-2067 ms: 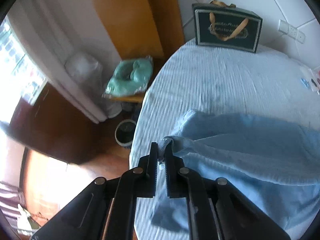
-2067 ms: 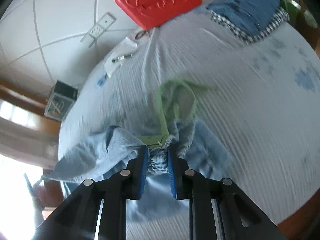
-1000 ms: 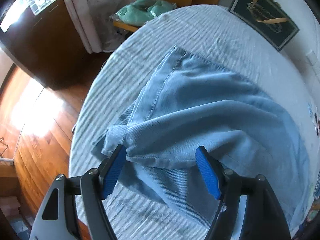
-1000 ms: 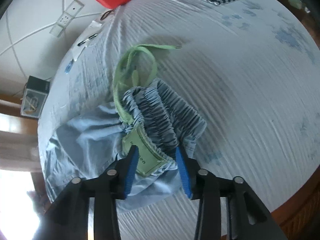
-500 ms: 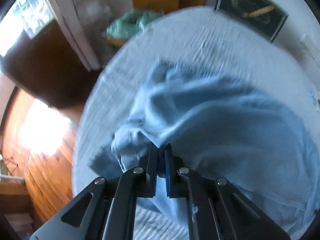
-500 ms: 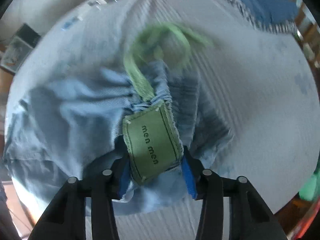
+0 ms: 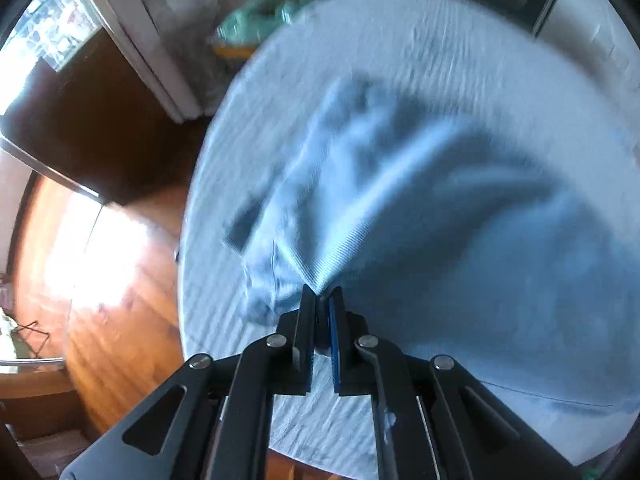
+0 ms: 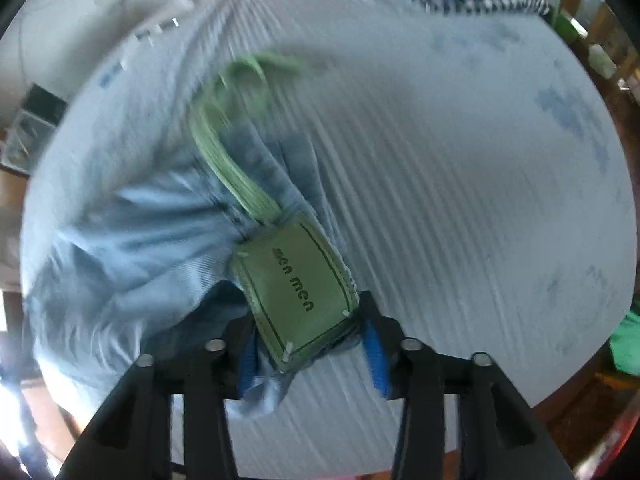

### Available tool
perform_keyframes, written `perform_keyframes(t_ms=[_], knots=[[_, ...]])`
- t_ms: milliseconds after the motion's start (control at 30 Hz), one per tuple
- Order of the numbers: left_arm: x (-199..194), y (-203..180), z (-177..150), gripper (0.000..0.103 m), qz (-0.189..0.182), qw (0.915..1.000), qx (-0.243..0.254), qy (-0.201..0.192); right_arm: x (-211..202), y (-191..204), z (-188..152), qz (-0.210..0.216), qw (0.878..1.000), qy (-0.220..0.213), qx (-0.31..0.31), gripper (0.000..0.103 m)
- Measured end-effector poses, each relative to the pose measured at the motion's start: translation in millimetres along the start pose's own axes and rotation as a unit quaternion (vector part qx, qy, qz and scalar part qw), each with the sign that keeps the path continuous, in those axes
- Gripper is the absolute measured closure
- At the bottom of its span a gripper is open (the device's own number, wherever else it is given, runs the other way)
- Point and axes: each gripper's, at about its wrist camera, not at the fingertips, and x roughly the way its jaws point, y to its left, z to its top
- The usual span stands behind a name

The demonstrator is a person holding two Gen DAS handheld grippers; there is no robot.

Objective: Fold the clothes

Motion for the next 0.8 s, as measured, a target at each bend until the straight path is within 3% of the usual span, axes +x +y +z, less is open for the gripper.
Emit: perform_keyframes(t_ms=[33,67,133,200,333,500,633,700,767,800], knots=[[4,-2,-1,0.09,0.001,1.0,0.001,0.007,2,-1,-1,-0.009,1.0,0.004,-0.001,0.038],[-1,-3,0,0.084,-0.002,1.0,0.004,0.002,3,-1,-2,-0.019,1.0,0.007,-0.001,0.036],[-20,-5,2,0.052,-0.009,0.9996,0.013,-0.021,-8,-3,-3,-0.024,1.0,0.0,-0.004,0.031],[-47,-5,7,0.041,-0.021,0.9981,0.015,-0.055,-28,-4,-1,-0.028,0.999,-0.019,-0.007,0.027],[-77,-1,29,0.04,-0.043,0.9944,0.0,-0.097,-55,-5,5,-0.026,0.998,-0.052,-0.01,0.027],[-52,2,55,0.04,-0.024,0.9963,-0.008,-0.082,-61,-17,9,-0.02,0.998,-0.06,0.021,0.026],[-23,-8,57,0.04,-0.026,0.9979,-0.01,-0.059,-51,-6,8,0.007,0.997,-0.066,0.026,0.027],[-14,-14,53,0.04,-0.035,0.9981,-0.008,-0.051,-51,-3,7,0.026,0.996,-0.074,0.033,0.033],[-8,-22,50,0.04,-0.036,0.9982,-0.002,-0.048,-51,2,8,0.046,0.995,-0.084,0.039,0.057],[-6,-25,49,0.04,-0.033,0.9984,0.0,-0.047,-51,5,9,0.055,0.994,-0.088,0.04,0.076]])
